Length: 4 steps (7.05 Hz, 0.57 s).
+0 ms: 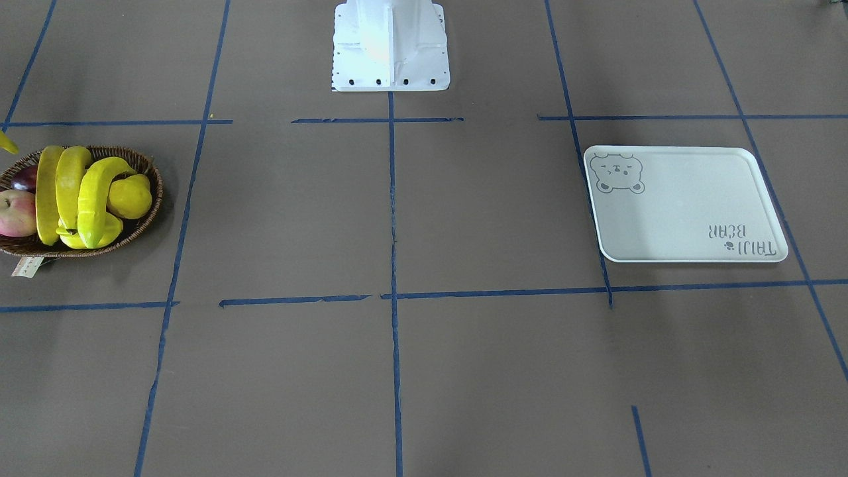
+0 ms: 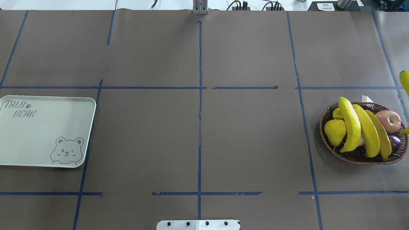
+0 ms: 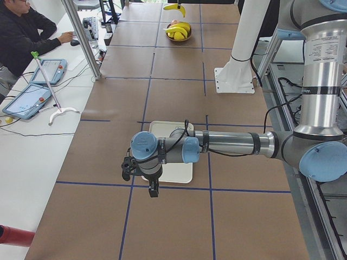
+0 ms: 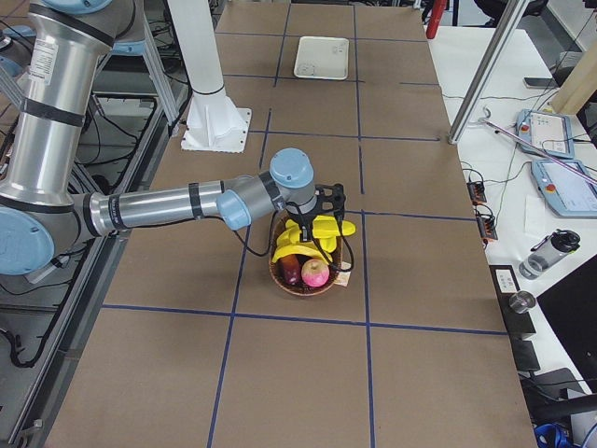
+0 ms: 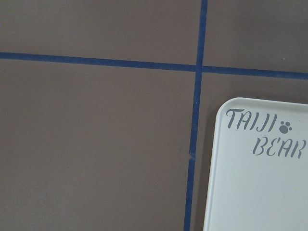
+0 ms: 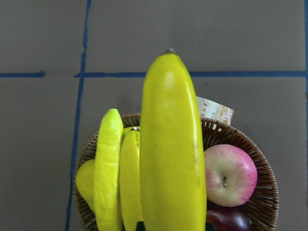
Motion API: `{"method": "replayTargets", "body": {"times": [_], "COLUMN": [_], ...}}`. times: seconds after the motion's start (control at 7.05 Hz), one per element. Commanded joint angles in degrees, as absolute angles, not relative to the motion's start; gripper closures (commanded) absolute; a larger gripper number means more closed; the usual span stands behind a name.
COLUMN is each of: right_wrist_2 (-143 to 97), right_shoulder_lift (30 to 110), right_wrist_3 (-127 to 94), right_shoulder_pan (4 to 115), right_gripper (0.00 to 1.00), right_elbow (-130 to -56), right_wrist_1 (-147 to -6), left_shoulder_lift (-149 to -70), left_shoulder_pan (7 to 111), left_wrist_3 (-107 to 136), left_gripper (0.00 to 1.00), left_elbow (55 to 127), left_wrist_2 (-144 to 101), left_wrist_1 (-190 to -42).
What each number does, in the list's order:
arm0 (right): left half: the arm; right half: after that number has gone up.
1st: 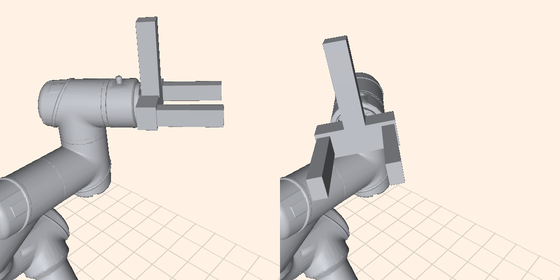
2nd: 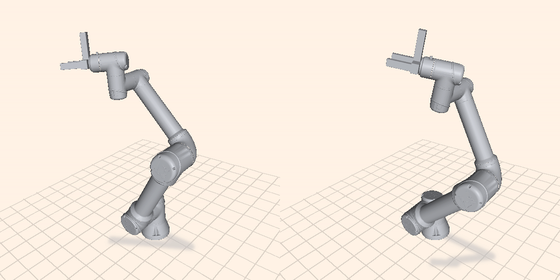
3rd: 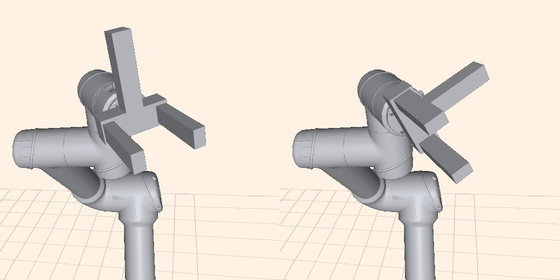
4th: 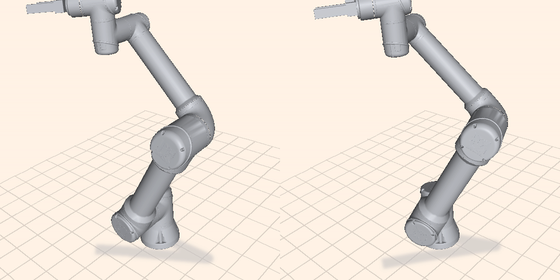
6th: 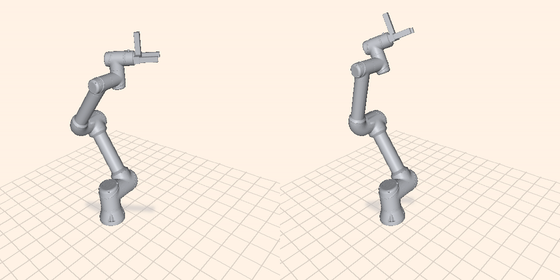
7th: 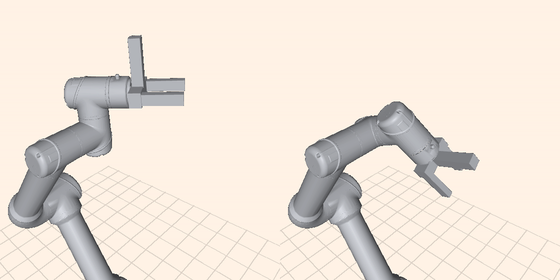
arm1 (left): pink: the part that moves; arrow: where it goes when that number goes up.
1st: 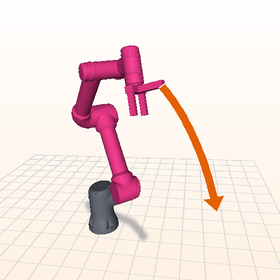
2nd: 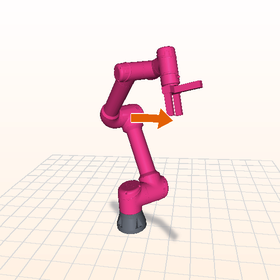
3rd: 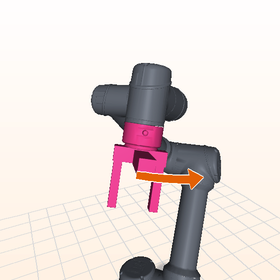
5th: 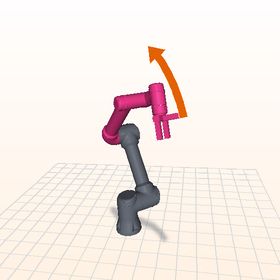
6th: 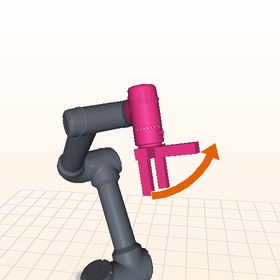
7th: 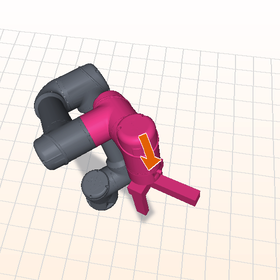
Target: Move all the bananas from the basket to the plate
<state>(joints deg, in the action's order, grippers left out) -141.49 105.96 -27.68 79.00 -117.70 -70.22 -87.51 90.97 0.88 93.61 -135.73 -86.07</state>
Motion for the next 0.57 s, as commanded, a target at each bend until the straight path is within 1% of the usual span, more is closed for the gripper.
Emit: {"method": "replayTargets", "body": {"times": [0.0,0.14,0.28,0.43], "right_wrist_2": [-143.0,-142.9,-142.0,-138.1], "right_shoulder_lift": [98.3,90.2,82.3,76.2], "right_wrist_3": [-31.6,-39.6,-50.1,-58.8], "right_shoulder_pan": [78.5,73.1,66.1,60.4], "right_gripper": [1.0,0.99,0.99,0.99], "right_elbow": [-121.5,-120.9,-119.9,-118.1], "right_wrist_1": [-73.3,-75.8,-76.3,-75.5], "left_shoulder_lift": [-87.6,-88.2,-88.8,-90.7], "left_shoulder_pan": [90.9,89.6,84.3,79.5], "left_wrist_3": [1.0,2.4,10.9,21.6], "left_gripper": [0.0,0.0,0.0,0.0], "left_elbow": [96.7,98.9,101.6,102.3], "left_wrist_2": [-135.7,-135.8,-135.8,-135.8], "left_wrist_1": [-86.7,-88.1,-93.5,-99.0]}}
